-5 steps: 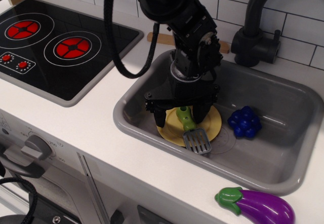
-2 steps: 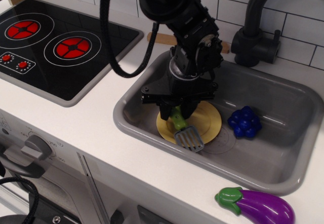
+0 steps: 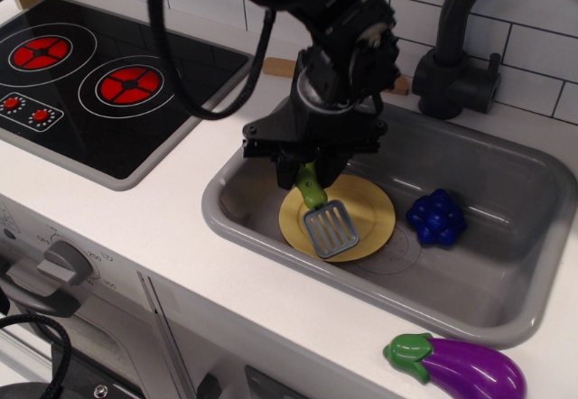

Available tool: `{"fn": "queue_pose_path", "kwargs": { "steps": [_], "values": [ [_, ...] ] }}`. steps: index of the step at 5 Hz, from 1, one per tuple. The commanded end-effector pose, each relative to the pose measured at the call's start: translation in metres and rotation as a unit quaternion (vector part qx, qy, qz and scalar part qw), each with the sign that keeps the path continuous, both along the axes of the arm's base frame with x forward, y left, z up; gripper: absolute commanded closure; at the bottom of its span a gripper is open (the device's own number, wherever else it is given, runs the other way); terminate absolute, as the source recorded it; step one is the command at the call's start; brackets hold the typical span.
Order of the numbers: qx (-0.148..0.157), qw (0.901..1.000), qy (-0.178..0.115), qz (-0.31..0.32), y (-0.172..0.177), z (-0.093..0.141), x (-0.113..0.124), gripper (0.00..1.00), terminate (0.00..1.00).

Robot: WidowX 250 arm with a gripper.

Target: Take spatula off plate sink

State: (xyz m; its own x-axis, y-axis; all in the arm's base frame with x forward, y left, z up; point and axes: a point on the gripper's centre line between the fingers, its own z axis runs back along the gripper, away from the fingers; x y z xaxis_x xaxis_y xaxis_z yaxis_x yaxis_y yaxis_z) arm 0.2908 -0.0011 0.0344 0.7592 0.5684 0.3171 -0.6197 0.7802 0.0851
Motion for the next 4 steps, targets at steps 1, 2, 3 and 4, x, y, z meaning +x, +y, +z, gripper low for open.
{"fn": "queue_pose_path", "kwargs": {
  "steps": [1,2,3,4],
  "values": [
    [-0.040,0.9977,-0.050,-0.025,-0.036,0.034,0.006,1.00,0.00],
    [-0.046,0.9914,-0.071,0.099,-0.047,0.037,0.006,1.00,0.00],
    [-0.071,0.9688,-0.077,0.224,-0.056,0.039,-0.006,1.00,0.00],
    [-0.080,0.9326,-0.054,0.348,-0.069,0.037,-0.010,1.00,0.00]
  ]
}}
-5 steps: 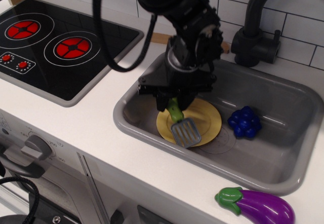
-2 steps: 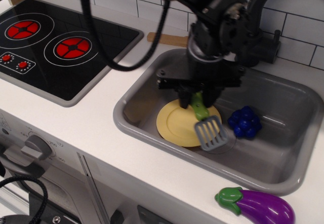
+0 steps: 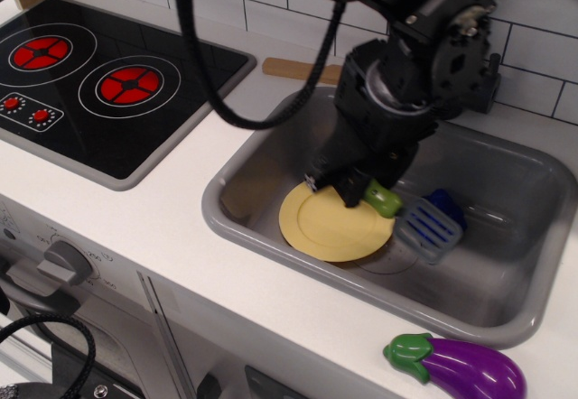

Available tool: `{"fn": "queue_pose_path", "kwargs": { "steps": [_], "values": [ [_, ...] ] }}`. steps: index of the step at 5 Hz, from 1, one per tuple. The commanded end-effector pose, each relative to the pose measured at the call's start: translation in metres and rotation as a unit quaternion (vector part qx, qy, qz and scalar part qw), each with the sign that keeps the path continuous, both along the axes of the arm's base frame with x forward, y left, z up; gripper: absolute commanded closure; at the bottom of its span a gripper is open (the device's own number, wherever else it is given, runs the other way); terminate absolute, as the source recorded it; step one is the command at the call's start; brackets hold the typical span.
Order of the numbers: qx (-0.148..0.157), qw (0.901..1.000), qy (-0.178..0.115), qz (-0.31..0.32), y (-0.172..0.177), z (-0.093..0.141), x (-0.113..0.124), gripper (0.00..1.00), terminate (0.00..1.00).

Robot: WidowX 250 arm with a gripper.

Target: Take spatula off plate sink

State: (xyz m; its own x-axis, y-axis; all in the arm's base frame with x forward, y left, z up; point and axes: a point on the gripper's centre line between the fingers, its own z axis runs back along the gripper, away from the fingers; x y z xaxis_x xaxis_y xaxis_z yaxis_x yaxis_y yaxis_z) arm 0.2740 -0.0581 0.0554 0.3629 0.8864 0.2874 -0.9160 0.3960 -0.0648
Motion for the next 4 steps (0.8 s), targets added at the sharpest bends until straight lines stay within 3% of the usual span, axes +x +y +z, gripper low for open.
{"fn": "queue_pose_path", "kwargs": {
  "steps": [1,2,3,4],
  "values": [
    [-0.049,0.9714,-0.020,0.231,-0.014,0.016,0.000,1.00,0.00],
    [-0.055,0.9341,0.010,0.353,-0.017,0.006,0.003,1.00,0.00],
    [-0.061,0.9004,0.038,0.429,-0.015,-0.004,0.000,1.00,0.00],
    [-0.056,0.8855,0.056,0.458,-0.020,-0.017,-0.003,1.00,0.00]
  ]
}}
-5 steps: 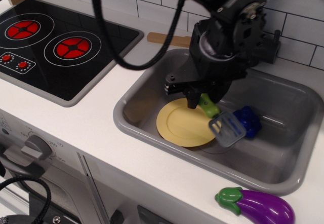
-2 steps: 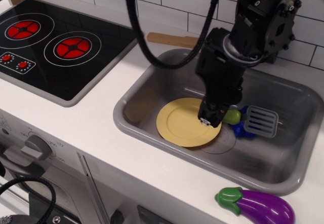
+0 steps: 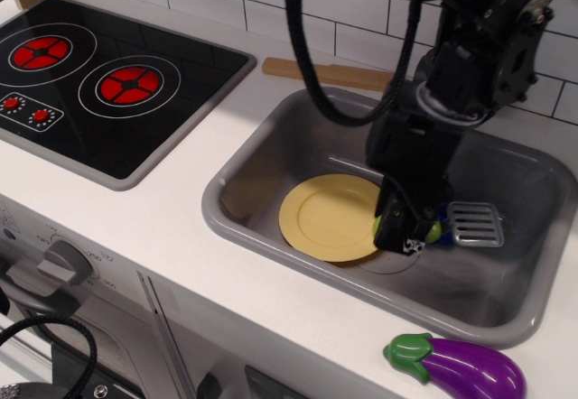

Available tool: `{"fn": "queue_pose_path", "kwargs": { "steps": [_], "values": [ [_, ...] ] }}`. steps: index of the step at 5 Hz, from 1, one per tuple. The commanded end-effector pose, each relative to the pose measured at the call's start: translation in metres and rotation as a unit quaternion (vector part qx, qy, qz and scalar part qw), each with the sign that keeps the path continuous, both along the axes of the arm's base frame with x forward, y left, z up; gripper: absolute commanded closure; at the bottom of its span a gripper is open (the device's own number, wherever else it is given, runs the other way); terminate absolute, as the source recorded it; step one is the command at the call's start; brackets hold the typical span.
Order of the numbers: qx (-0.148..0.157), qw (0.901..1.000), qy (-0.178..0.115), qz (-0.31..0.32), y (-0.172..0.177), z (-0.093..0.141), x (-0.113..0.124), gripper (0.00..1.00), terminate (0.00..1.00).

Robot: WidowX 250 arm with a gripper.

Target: Take spatula off plate sink

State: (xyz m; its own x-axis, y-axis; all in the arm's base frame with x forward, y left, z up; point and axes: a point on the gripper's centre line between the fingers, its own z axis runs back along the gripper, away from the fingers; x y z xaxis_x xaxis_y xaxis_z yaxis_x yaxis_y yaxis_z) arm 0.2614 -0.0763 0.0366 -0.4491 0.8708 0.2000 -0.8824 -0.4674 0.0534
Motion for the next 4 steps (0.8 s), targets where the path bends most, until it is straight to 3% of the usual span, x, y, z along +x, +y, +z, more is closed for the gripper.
{"fn": "queue_pose_path", "kwargs": {
  "steps": [1,3,4],
  "values": [
    [-0.008,0.9996,0.008,0.025,-0.006,-0.011,0.005,1.00,0.00],
    [-0.009,0.9997,0.018,-0.013,-0.022,-0.027,-0.009,1.00,0.00],
    [-0.006,0.9989,0.026,-0.038,-0.029,-0.029,-0.009,0.00,0.00]
  ]
}}
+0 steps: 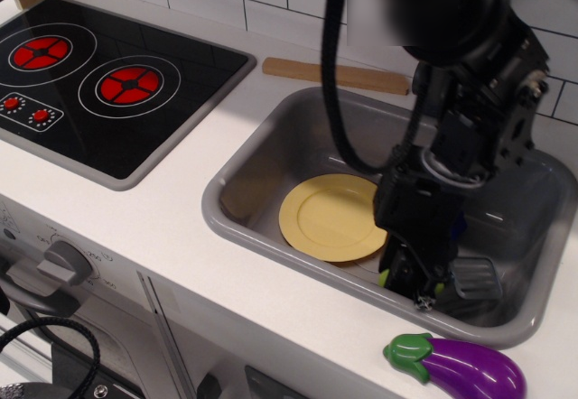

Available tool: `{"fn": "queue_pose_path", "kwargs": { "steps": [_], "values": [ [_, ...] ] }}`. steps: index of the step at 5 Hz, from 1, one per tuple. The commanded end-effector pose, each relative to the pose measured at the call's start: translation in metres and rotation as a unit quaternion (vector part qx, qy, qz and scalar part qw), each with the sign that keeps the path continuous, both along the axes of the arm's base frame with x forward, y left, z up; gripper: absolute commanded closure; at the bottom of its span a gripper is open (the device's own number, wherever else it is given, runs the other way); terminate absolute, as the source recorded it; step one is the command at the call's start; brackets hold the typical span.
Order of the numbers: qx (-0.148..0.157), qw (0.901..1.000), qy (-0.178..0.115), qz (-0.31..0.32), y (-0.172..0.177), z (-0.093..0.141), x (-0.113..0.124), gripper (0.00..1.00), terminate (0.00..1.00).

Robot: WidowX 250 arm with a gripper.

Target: Take spatula off plate sink

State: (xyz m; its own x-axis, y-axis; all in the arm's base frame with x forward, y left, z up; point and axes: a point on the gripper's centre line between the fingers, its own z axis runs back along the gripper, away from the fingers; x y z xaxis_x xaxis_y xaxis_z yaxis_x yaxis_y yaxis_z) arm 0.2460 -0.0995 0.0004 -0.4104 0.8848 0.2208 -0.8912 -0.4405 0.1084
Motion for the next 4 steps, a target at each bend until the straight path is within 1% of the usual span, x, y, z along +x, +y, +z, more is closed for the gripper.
{"fn": "queue_pose_path", "kwargs": {
  "steps": [1,2,3,4],
  "values": [
    [-0.017,0.9995,-0.018,-0.018,-0.009,0.014,0.006,0.00,0.00],
    [-0.015,0.9970,-0.063,-0.044,-0.009,0.037,0.006,0.00,0.00],
    [-0.021,0.9938,-0.086,-0.068,-0.003,0.063,0.010,0.00,0.00],
    [0.003,0.9835,-0.133,-0.123,0.009,0.091,0.021,0.00,1.00]
  ]
}}
